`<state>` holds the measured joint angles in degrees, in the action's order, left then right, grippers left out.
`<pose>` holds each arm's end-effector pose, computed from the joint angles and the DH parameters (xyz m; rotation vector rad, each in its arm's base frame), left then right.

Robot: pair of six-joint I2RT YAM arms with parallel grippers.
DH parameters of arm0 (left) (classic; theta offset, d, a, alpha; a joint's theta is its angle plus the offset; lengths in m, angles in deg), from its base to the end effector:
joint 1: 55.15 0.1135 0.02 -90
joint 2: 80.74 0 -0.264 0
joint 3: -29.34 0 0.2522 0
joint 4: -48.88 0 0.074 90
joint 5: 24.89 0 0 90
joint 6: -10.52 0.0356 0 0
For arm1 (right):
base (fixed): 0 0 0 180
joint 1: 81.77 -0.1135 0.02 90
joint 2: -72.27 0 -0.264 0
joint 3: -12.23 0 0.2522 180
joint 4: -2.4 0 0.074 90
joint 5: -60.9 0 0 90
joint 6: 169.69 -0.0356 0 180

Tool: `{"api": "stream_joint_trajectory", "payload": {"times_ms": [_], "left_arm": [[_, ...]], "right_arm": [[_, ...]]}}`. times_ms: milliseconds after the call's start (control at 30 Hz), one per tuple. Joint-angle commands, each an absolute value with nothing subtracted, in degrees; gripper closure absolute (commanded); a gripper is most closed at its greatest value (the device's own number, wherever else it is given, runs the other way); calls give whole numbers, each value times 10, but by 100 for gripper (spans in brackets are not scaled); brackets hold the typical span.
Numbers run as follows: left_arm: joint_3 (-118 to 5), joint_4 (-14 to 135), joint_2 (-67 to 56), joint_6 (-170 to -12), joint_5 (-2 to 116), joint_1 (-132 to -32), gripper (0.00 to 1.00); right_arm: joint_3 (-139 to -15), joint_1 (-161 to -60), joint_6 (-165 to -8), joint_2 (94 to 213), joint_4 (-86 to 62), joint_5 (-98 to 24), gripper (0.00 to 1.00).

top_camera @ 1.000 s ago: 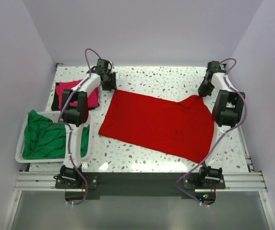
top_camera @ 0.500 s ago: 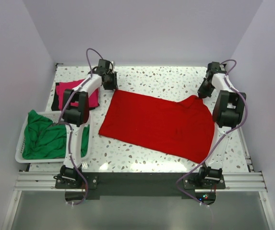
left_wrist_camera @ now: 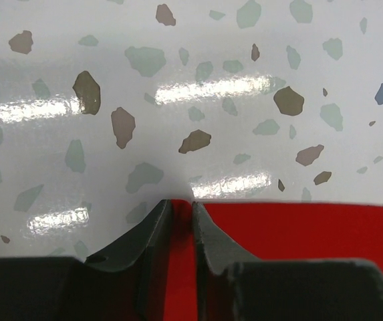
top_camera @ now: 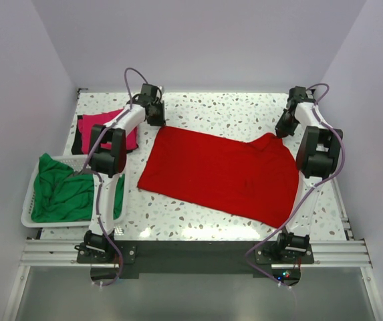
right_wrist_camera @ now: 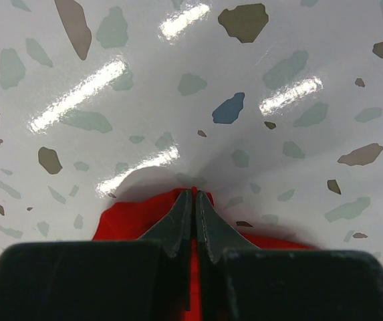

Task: Fold and stack the t-shirts
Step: Fold the tshirt

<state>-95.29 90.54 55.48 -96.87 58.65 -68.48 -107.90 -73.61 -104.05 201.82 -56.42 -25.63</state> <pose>0.5081 -0.1245 0.1579 -0.0422 2.5287 -0.3601 0.4724 -0.0699 0.1741 0.7874 2.6424 -0.0080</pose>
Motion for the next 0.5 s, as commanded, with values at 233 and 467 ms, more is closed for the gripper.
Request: {"api": "stream_joint_trajectory", "payload": {"times_ms": [233, 467], "left_arm": [[-951, 924, 576, -964, 617, -696, 100], [-981, 916, 580, -969, 614, -698, 100]], "right_arm": [[-1109, -734, -1047, 1995, -593, -269, 100], [-1189, -723, -1065, 2023, -648, -264, 100]]}}
